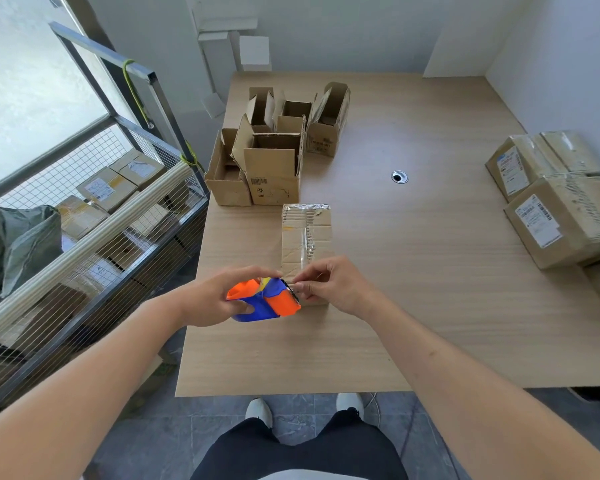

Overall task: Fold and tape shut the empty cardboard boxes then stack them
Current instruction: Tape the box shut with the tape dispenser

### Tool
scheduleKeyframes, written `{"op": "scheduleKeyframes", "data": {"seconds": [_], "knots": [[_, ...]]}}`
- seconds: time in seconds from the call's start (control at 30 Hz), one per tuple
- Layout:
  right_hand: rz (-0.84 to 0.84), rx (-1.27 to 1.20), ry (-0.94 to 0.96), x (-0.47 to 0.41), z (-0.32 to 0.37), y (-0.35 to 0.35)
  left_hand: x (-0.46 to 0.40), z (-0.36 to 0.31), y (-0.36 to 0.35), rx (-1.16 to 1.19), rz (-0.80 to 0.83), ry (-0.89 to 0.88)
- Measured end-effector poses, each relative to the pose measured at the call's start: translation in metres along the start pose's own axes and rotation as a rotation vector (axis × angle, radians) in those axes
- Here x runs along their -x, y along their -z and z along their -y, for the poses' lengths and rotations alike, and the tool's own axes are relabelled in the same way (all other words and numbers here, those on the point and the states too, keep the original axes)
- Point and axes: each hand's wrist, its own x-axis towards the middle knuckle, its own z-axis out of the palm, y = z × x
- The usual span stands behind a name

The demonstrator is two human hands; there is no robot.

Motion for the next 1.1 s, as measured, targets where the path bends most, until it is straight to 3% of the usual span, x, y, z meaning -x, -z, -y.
{"op": "scheduleKeyframes", "data": {"seconds": [0.17, 0.43, 0.63, 0.87, 1.1], "knots": [[-0.140, 0.096, -0.022, 0.005, -0.012, -0.003, -0.006, 0.005, -0.014, -0.160, -0.007, -0.047], [-0.213, 0.326, -0.102, 0.013, -0.030, 0.001, -0.008, 0.013, -0.023, -0.211, 0.015, -0.056], [-0.333, 0.319, -0.182, 0.019, -0.040, 0.037, 0.008, 0.039, -0.002, -0.206, 0.030, 0.048], [-0.342, 0.342, -0.213, 0.004, -0.051, 0.032, -0.012, 0.048, 0.007, -0.226, 0.069, 0.140], [-0.319, 0.174, -0.171, -0.004, -0.062, 0.039, -0.037, 0.054, 0.008, -0.208, 0.099, 0.189]]}}
